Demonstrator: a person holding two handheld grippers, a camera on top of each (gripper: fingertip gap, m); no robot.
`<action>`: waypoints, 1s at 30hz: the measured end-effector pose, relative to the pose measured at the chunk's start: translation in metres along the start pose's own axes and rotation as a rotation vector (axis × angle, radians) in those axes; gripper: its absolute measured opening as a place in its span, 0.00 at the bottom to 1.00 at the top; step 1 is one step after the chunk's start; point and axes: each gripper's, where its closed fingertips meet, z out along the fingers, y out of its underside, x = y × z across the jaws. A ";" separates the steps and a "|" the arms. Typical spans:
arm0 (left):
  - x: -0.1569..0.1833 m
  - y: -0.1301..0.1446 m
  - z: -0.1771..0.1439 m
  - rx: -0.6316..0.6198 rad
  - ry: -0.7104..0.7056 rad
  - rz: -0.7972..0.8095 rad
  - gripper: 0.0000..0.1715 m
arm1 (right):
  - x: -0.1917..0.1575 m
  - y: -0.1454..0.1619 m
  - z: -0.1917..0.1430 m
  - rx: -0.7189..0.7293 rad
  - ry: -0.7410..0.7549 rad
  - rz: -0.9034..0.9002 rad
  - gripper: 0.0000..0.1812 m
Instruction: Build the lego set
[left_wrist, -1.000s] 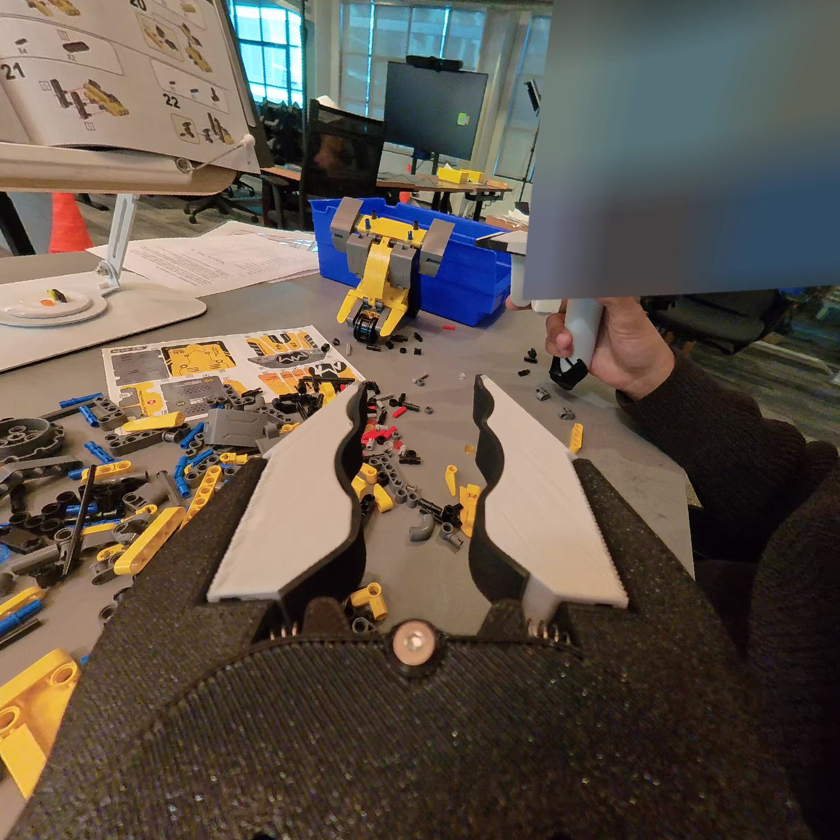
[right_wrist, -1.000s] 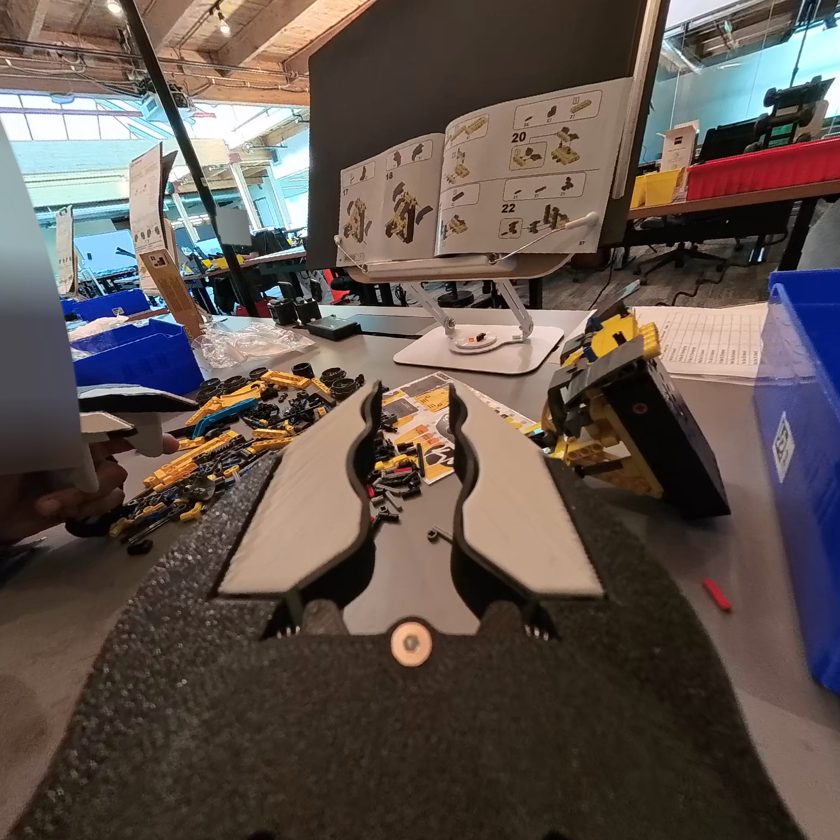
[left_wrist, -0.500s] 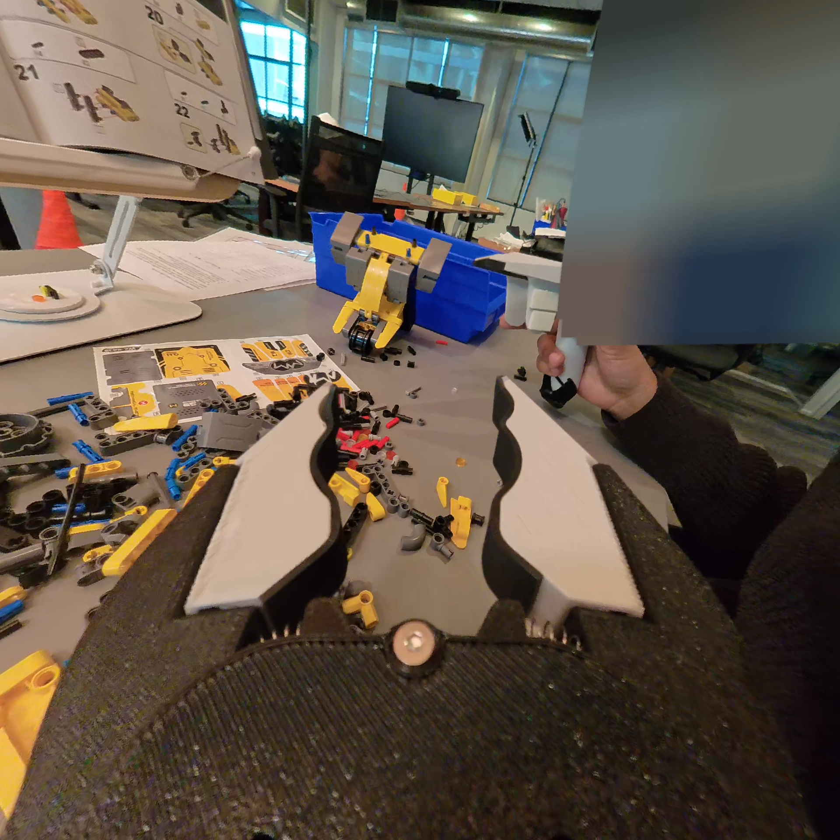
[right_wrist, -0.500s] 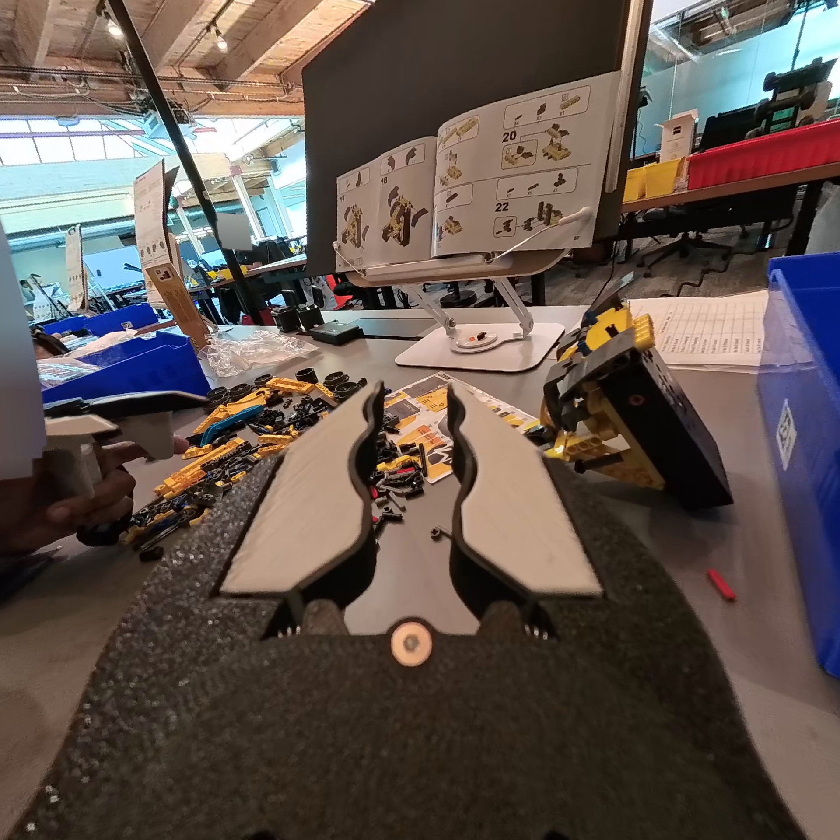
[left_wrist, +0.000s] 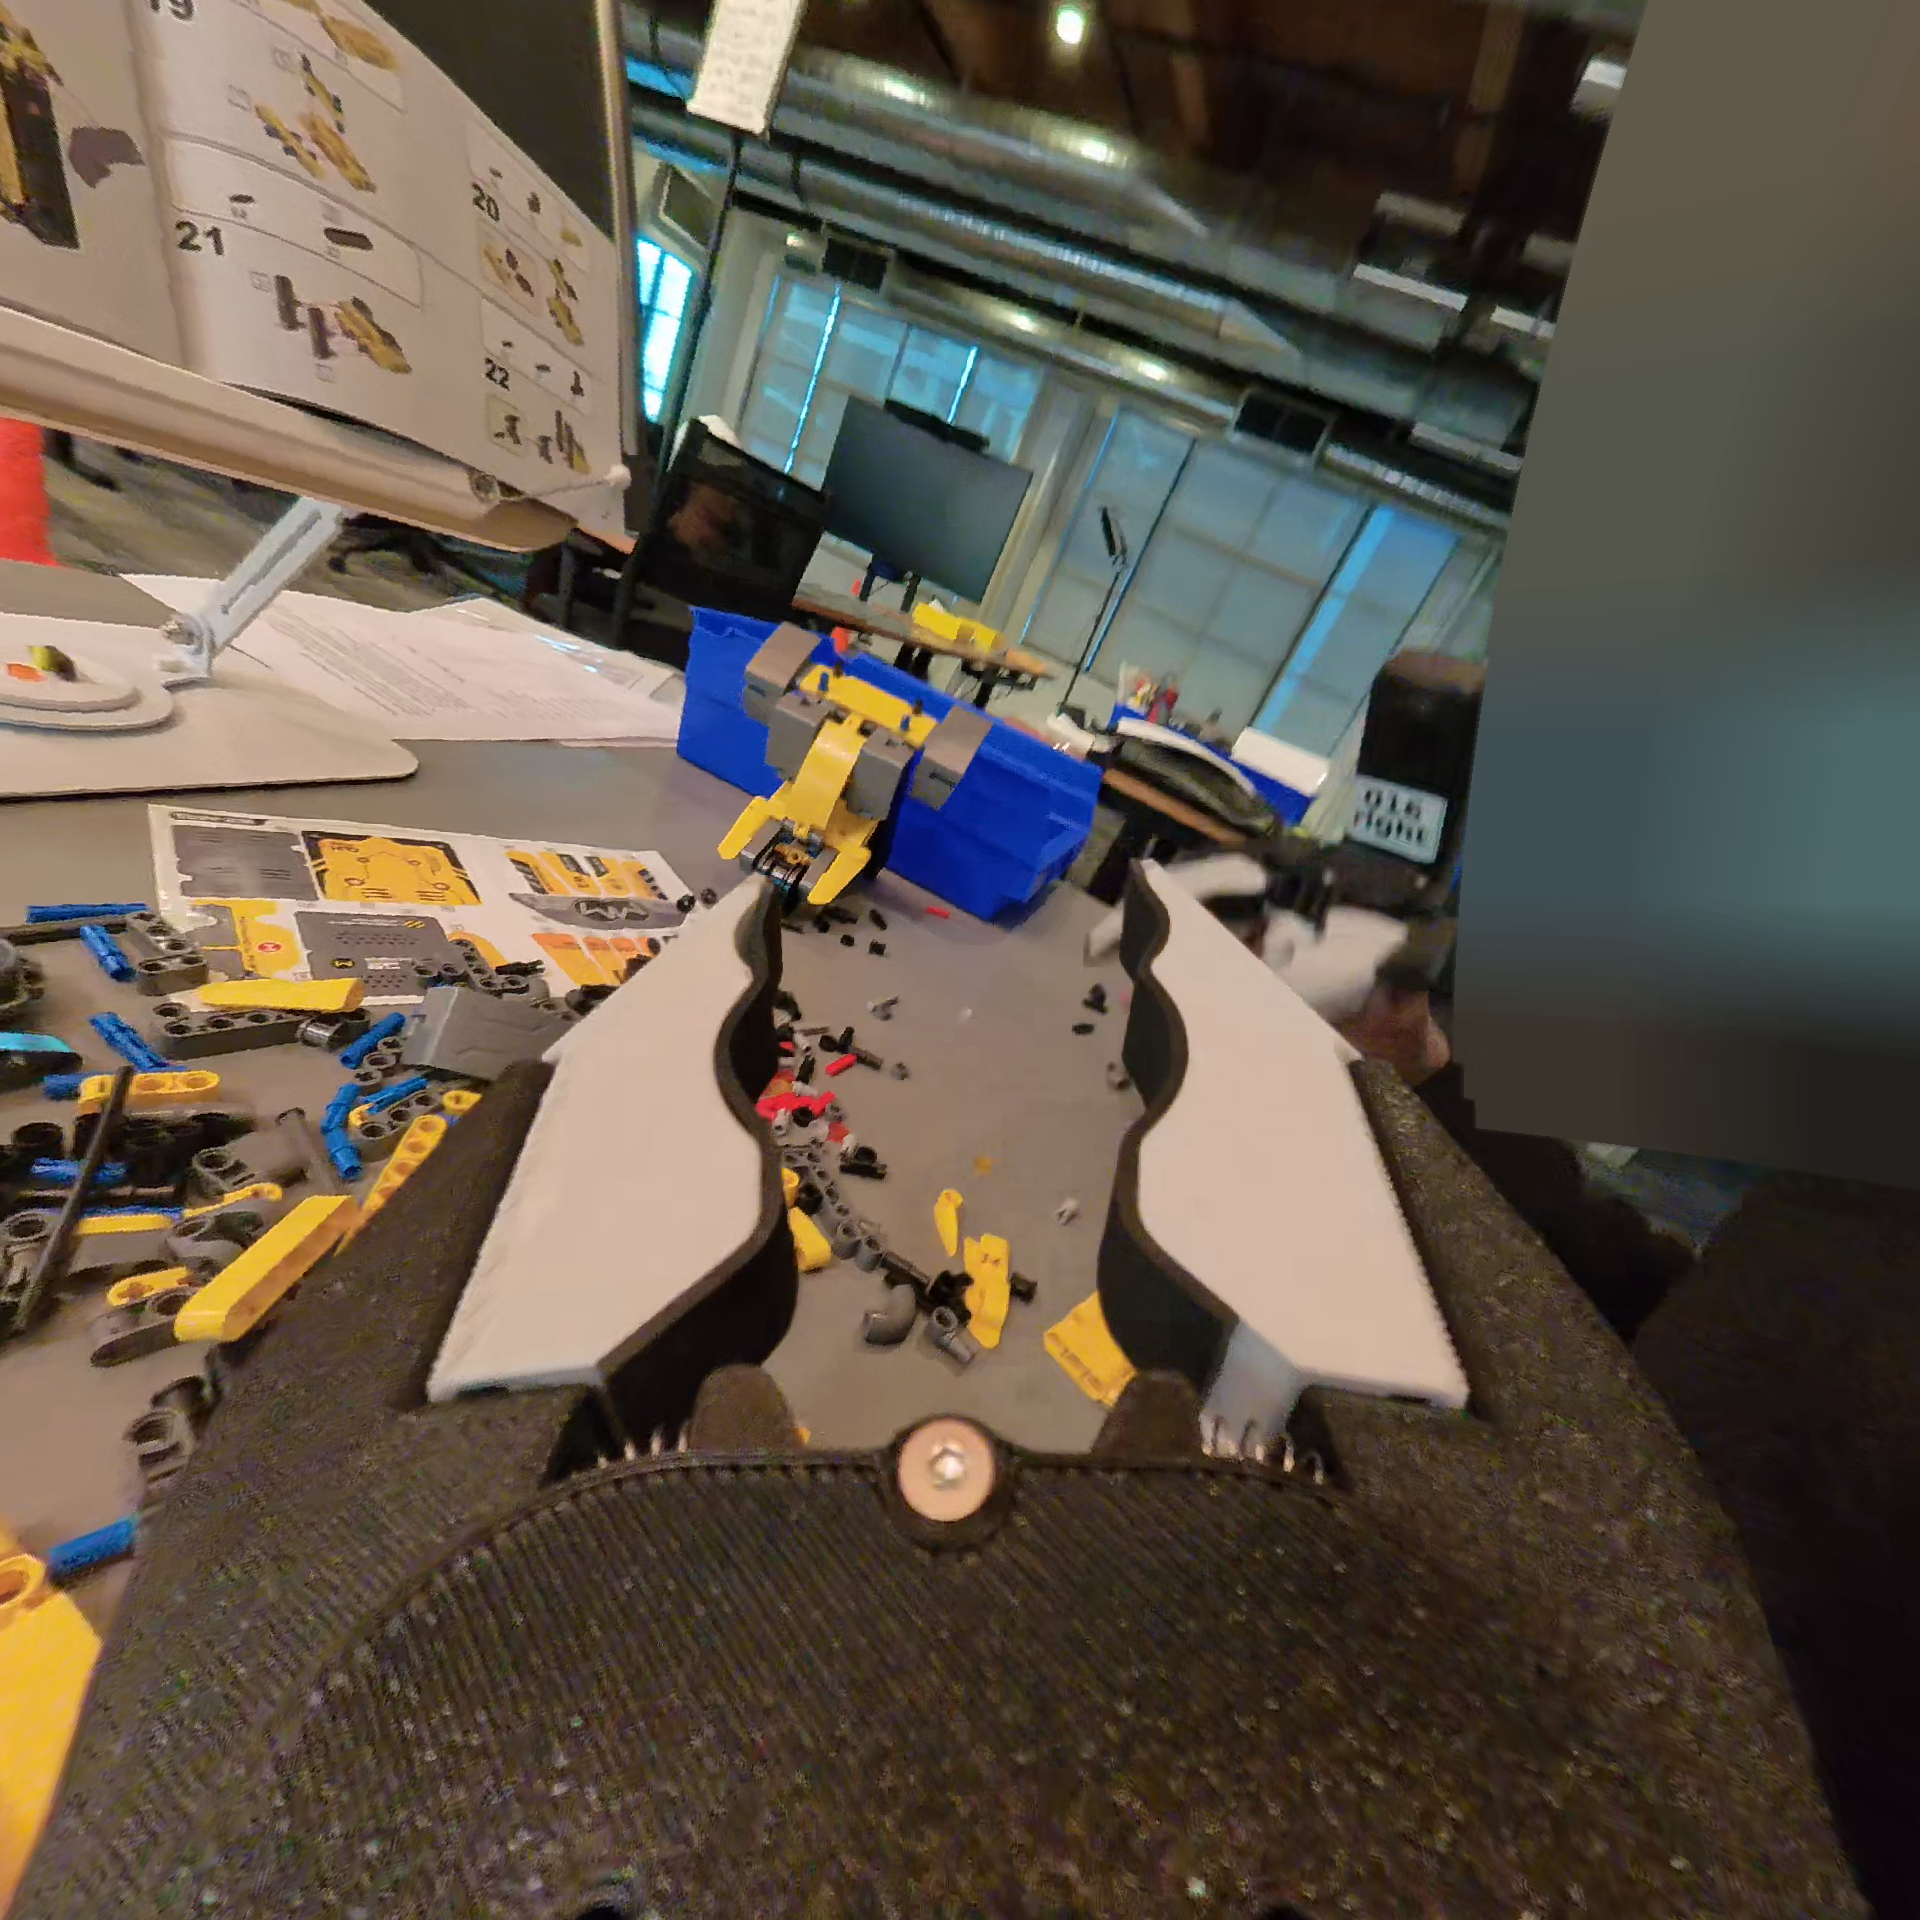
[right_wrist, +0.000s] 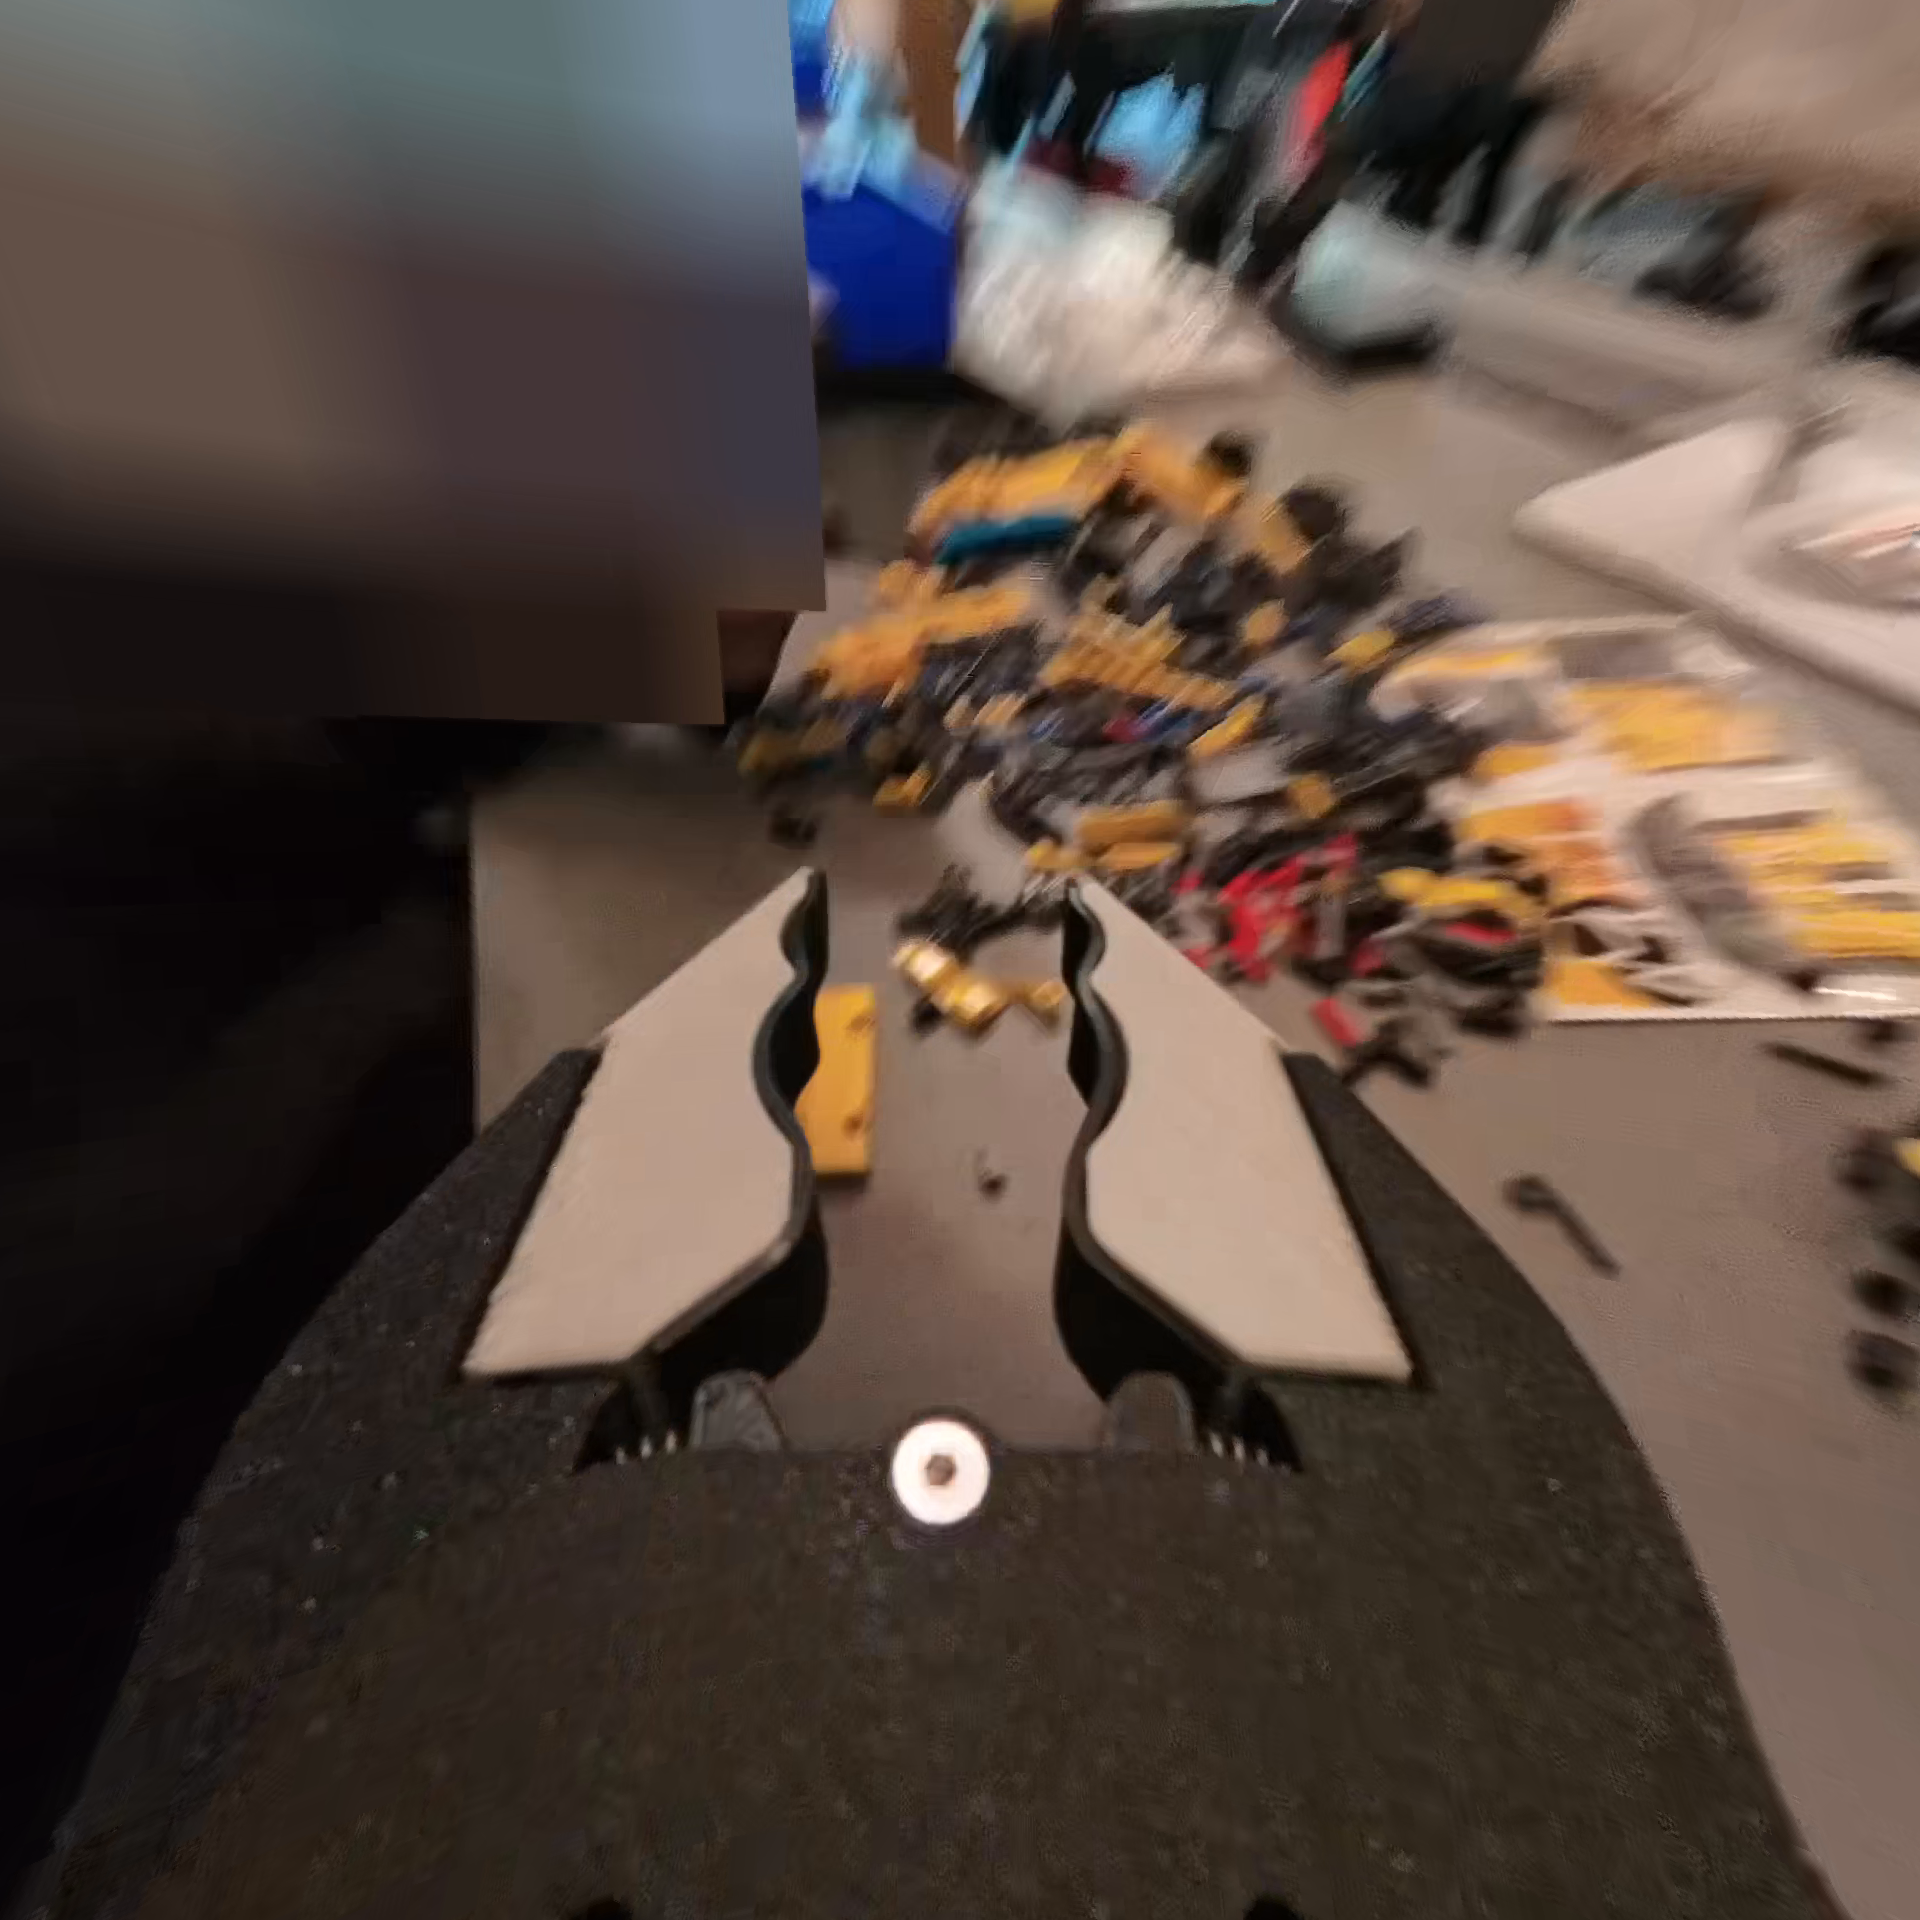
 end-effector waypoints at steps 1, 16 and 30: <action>-0.001 -0.002 -0.001 0.011 0.007 -0.022 0.37 | -0.015 0.017 0.009 -0.108 -0.052 -0.041 0.24; -0.004 0.004 0.001 -0.027 -0.020 0.011 0.35 | -0.060 0.099 0.015 -0.673 -0.117 -0.100 0.30; -0.002 0.006 0.001 -0.037 -0.018 0.023 0.35 | -0.090 0.099 0.019 -0.690 -0.247 -0.081 0.24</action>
